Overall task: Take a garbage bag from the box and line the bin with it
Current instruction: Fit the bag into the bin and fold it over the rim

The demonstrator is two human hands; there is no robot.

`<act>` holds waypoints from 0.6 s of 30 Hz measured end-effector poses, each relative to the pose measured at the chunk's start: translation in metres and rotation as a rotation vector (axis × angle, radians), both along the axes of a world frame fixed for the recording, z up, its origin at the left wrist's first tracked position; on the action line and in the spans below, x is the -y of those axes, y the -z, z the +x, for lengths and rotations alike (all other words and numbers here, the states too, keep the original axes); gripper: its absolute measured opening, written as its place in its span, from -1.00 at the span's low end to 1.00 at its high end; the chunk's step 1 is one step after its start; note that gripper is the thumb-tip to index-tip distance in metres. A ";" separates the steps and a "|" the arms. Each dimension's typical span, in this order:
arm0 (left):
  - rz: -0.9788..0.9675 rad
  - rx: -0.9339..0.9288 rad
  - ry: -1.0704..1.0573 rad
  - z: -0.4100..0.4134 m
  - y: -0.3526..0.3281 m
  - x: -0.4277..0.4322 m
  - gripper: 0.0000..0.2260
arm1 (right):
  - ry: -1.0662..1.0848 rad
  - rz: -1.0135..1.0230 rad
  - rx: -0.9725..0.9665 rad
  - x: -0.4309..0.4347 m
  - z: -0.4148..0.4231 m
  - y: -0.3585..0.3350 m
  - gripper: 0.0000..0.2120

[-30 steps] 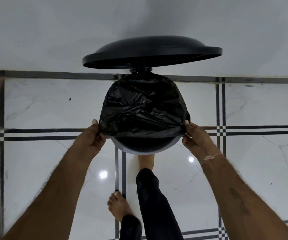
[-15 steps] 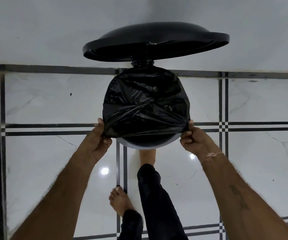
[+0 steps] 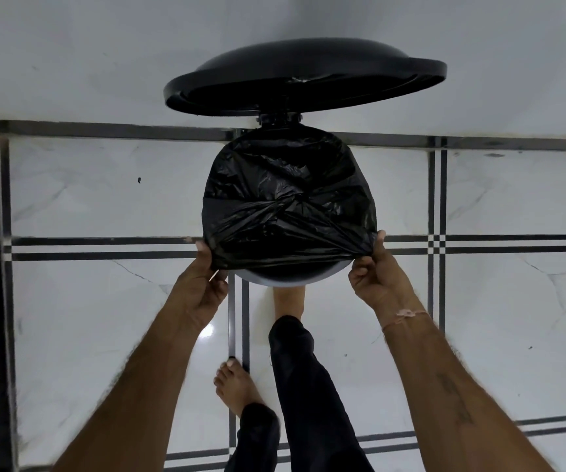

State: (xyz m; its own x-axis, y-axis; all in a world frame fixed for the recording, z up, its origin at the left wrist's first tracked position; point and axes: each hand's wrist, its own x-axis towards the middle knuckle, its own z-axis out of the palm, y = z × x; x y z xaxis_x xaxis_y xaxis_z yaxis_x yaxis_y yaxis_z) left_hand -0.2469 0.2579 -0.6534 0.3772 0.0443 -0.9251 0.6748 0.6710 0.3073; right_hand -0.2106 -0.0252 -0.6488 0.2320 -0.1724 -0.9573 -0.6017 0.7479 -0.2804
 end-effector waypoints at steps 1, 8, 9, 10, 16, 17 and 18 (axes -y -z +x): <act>0.006 -0.009 0.001 -0.002 0.000 0.002 -0.73 | -0.024 0.028 0.022 0.000 -0.004 -0.001 -0.73; -0.121 0.034 -0.082 -0.026 0.001 0.016 -0.85 | -0.093 0.101 0.054 -0.001 -0.032 -0.003 -0.90; -0.114 0.021 -0.093 -0.028 0.002 0.018 -0.86 | -0.097 0.102 0.049 -0.003 -0.035 -0.001 -0.89; -0.104 0.005 -0.105 -0.028 0.002 0.021 -0.86 | -0.093 0.099 0.045 -0.005 -0.037 -0.001 -0.87; -0.067 -0.113 -0.218 -0.023 0.006 0.040 -0.78 | 0.037 0.067 -0.002 -0.024 -0.040 0.003 -0.77; -0.054 -0.127 -0.231 -0.022 0.007 0.042 -0.77 | 0.066 0.067 -0.014 -0.028 -0.039 0.005 -0.76; -0.042 -0.139 -0.240 -0.021 0.007 0.043 -0.77 | 0.088 0.066 -0.026 -0.031 -0.039 0.006 -0.75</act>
